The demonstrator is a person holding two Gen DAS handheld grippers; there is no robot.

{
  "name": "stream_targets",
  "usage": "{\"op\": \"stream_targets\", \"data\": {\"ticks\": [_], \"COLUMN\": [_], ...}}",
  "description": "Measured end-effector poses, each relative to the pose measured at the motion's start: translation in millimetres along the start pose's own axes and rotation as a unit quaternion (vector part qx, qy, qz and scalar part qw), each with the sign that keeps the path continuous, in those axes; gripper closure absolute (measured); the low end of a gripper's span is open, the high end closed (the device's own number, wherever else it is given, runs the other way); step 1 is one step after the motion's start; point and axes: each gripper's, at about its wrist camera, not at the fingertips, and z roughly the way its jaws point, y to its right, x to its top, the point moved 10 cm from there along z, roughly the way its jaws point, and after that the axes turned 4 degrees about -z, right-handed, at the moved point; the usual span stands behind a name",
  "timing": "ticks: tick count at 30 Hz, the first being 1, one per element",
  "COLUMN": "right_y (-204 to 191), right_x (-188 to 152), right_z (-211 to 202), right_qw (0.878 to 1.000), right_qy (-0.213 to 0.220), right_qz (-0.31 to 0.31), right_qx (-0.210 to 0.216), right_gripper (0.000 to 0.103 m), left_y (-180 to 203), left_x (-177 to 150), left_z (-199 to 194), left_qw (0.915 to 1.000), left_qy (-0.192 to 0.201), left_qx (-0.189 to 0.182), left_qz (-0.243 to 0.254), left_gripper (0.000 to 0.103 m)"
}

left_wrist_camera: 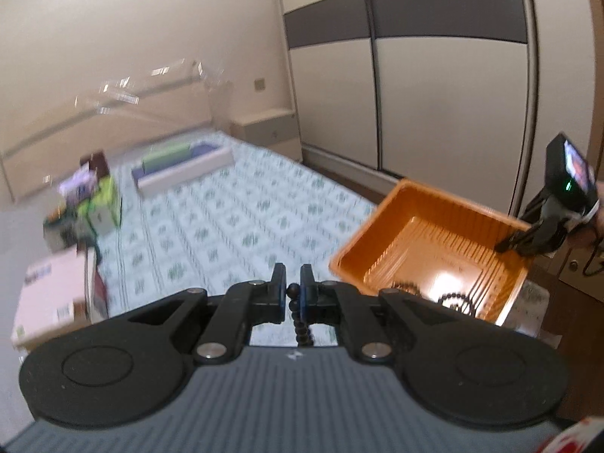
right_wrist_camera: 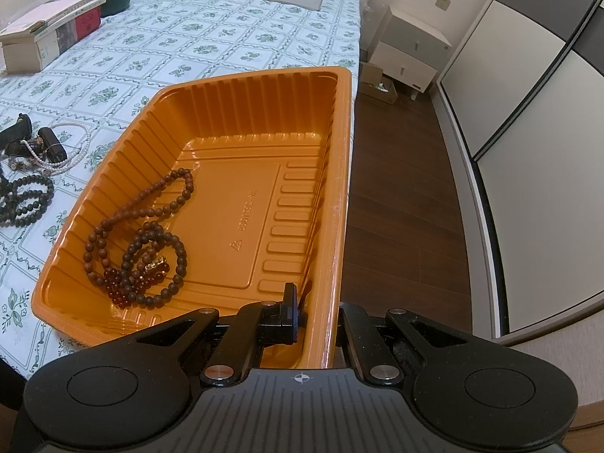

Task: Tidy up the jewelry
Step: 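Grasp the dark bead strand with the left gripper, then lift the dark bead strand high with the left gripper over the tray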

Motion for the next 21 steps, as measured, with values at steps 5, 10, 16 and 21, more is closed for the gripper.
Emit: {"op": "stream_targets", "data": {"ticks": [5, 10, 16, 21], "right_y": [1, 1, 2, 2], "right_x": [0, 1, 2, 3], "right_z": [0, 0, -1, -3], "right_qw": [1.0, 1.0, 1.0, 1.0], "right_qy": [0.0, 0.002, 0.004, 0.006], "right_qz": [0.001, 0.001, 0.0, -0.002], "right_qx": [-0.001, -0.002, -0.003, -0.004], "right_gripper": [0.1, 0.1, 0.1, 0.1], "left_y": [6, 16, 28, 35], "left_x": [44, 83, 130, 166], "left_z": [-12, -22, -35, -46], "left_qw": [0.9989, 0.9959, 0.9906, 0.9865], "left_qy": [0.03, 0.054, 0.09, 0.117], "left_qx": [-0.018, -0.033, -0.046, -0.055], "left_qz": [0.031, 0.064, 0.092, 0.1], "left_gripper": [0.097, 0.097, 0.097, 0.097]}}
